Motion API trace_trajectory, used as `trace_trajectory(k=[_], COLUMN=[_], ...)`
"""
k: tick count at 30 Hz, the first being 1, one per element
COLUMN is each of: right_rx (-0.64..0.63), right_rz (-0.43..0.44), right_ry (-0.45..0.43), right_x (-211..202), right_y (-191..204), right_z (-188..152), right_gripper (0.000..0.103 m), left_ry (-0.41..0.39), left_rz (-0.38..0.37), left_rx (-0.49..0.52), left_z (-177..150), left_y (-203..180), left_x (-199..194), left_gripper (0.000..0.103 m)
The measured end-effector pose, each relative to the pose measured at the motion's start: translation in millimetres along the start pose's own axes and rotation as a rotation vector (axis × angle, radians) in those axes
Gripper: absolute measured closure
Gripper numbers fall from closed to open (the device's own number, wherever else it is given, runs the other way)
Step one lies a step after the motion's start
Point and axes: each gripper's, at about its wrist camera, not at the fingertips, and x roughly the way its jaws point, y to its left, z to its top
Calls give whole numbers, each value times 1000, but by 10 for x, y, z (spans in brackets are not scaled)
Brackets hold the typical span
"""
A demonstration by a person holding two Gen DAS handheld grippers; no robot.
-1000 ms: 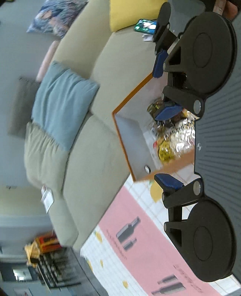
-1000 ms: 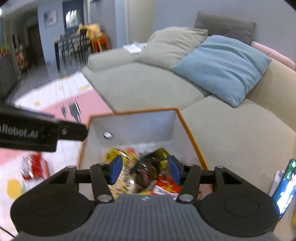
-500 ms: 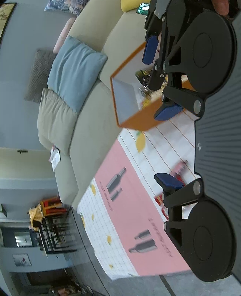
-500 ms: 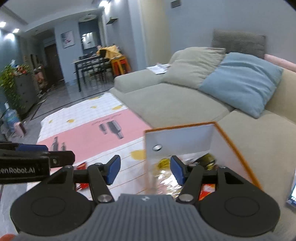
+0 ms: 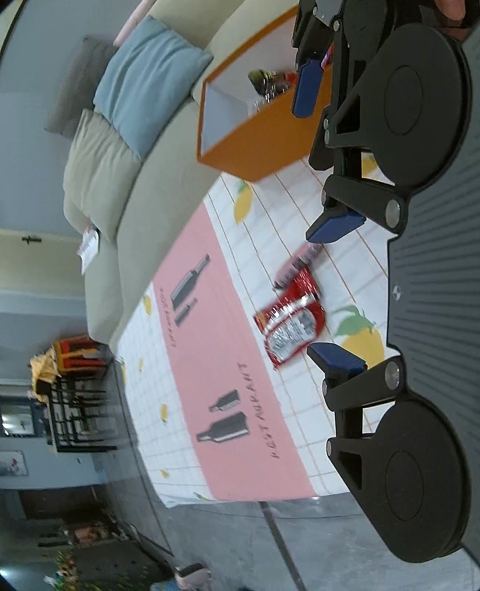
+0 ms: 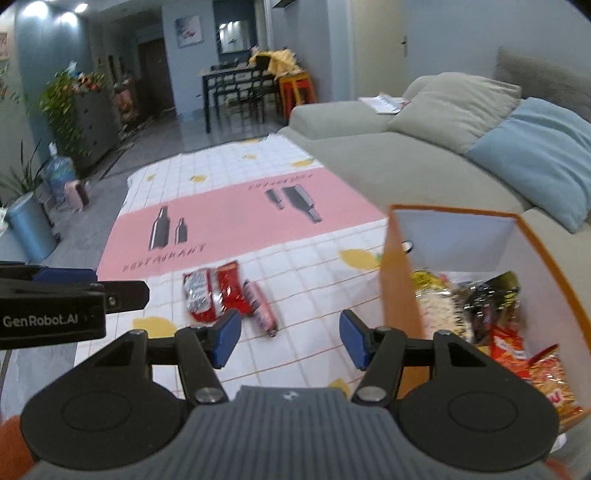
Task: Organize snacks
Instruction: 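Move both tools back over the red-and-silver bag and pink sausage, then grasp the red-and-silver bag with the left tool while the right tool grasps the pink sausage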
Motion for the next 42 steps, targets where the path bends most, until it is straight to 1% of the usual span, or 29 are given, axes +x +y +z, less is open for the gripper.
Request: trace_trajectory(k=[3, 5, 6, 11, 13, 17, 20, 24, 26, 31, 34, 36, 38, 42], right_rx=[-27, -47, -63, -114, -111, -125, -141, -154, -164, -156, -154, -138, -120, -105], right_rz=[24, 41, 49, 29, 26, 22, 23, 29, 26, 30, 25, 33, 39, 48], right_ry=[29, 39, 47, 80, 91, 106, 121, 141, 144, 157, 177, 193, 207, 223], right_x=[185, 301, 377, 688, 807, 1018, 1184, 1421, 1516, 1662, 1730, 1758, 1779, 1796], right_y=[94, 147, 174, 234, 215, 206, 210, 251, 278, 284, 261, 218, 186, 148], right_z=[-25, -28, -25, 15, 55, 126, 156, 189, 204, 224, 195, 170, 153, 153], right_gripper=[46, 51, 52, 59, 60, 60, 60, 60, 62, 65, 70, 73, 79, 79], left_ry=[40, 63, 72, 102, 113, 157, 184, 205, 213, 214, 218, 225, 231, 234], left_rz=[-5, -18, -26, -21, -28, -6, -7, 0, -3, -1, -1, -5, -13, -29], left_rx=[-30, -63, -78, -116, -130, -160, -183, -185, -196, -204, -228, -264, -302, -396], left_z=[-62, -85, -87, -46, -7, 58, 97, 134, 148, 178, 176, 162, 143, 124], left_y=[111, 188, 226, 355, 379, 411, 420, 430, 453, 493, 536, 582, 626, 713], left_x=[145, 233, 280, 481, 580, 863, 1042, 1205, 1257, 1332, 1393, 1445, 1485, 1590], left_gripper=[30, 30, 30, 29, 26, 26, 26, 26, 26, 26, 26, 25, 25, 25])
